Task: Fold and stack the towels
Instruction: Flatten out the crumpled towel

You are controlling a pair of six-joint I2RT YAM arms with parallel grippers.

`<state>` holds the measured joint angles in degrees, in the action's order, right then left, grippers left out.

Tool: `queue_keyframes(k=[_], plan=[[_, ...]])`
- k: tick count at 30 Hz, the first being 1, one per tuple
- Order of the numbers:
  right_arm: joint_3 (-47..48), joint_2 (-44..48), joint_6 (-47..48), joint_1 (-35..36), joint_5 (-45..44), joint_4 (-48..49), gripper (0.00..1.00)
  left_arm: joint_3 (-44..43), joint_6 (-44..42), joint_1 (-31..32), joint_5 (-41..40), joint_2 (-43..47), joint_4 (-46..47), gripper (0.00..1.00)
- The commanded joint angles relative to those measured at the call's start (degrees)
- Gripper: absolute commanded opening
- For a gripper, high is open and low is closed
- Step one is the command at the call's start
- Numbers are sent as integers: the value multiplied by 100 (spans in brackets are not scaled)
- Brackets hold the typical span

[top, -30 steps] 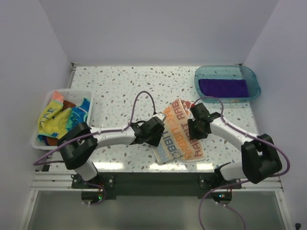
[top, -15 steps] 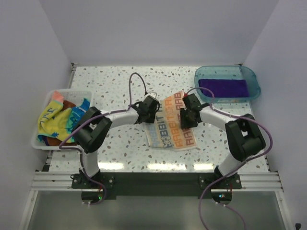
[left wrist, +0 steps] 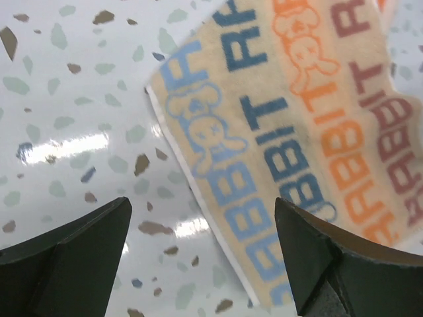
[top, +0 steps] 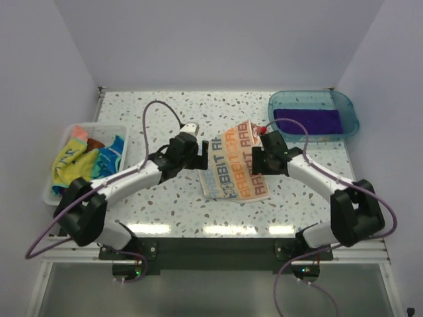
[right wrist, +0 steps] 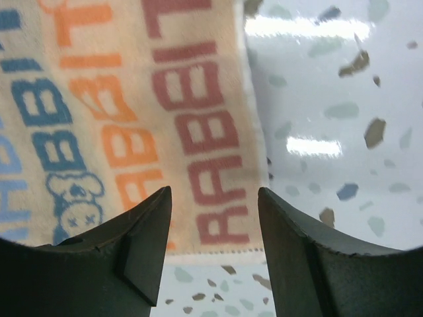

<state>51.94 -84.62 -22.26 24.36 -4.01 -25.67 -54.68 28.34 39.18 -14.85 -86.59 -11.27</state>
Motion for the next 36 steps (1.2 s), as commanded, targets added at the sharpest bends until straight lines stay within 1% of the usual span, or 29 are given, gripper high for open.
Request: queue_keyframes(k=[1, 2, 4, 6, 9, 11, 15, 19, 22, 25, 28, 29, 31, 32, 33, 34, 35, 36], plan=[[-596, 744, -261, -10, -354, -438, 59, 860, 759, 335, 615, 905, 81, 96], [-719, 902, -296, -19, -390, -491, 60, 1027, 831, 475, 632, 1176, 72, 96], [-1036, 1280, -402, -28, -390, -492, 60, 1476, 1006, 810, 720, 1372, 142, 96], [-1238, 1552, -489, -36, -355, -465, 61, 1940, 1042, 1029, 843, 1557, 492, 96], [-1440, 1711, -525, -54, -267, -255, 62, 2363, 964, 1083, 1010, 1575, 1038, 97], [-1503, 1703, -534, -54, -127, -61, 62, 2435, 727, 1074, 1037, 1453, 1406, 97], [-1660, 1615, -648, -54, -30, 167, 63, 2444, 366, 1083, 1081, 1188, 1785, 96], [-1819, 1606, -762, -124, -38, 273, 64, 2426, 357, 1101, 1256, 863, 2075, 94], [-1898, 1624, -771, -160, -21, 343, 64, 2418, 383, 1118, 1327, 574, 2295, 89], [-1942, 1642, -745, -186, -30, 379, 64, 2330, 401, 1145, 1406, 415, 2401, 82], [-1969, 1659, -736, -204, -47, 396, 64, 2137, 409, 1188, 1459, 344, 2436, 73], [-1977, 1694, -736, -221, -56, 387, 64, 1997, 427, 1197, 1581, 335, 2401, 67], [-1978, 1729, -718, -230, -82, 361, 64, 1821, 462, 1215, 1643, 335, 2122, 59], [-1969, 1773, -710, -230, -108, 344, 64, 1620, 497, 1232, 1704, 361, 1989, 51], [-1943, 1843, -692, -247, -126, 265, 64, 1496, 602, 1241, 1748, 397, 1805, 48], [-1925, 1896, -666, -247, -161, 221, 64, 1373, 690, 1241, 1801, 484, 1403, 47], [-1916, 1949, -622, -265, -231, 177, 64, 1093, 795, 1241, 1932, 554, 1190, 45], [-1890, 2045, -604, -282, -249, 107, 64, 969, 1040, 1241, 2003, 616, 919, 45]])
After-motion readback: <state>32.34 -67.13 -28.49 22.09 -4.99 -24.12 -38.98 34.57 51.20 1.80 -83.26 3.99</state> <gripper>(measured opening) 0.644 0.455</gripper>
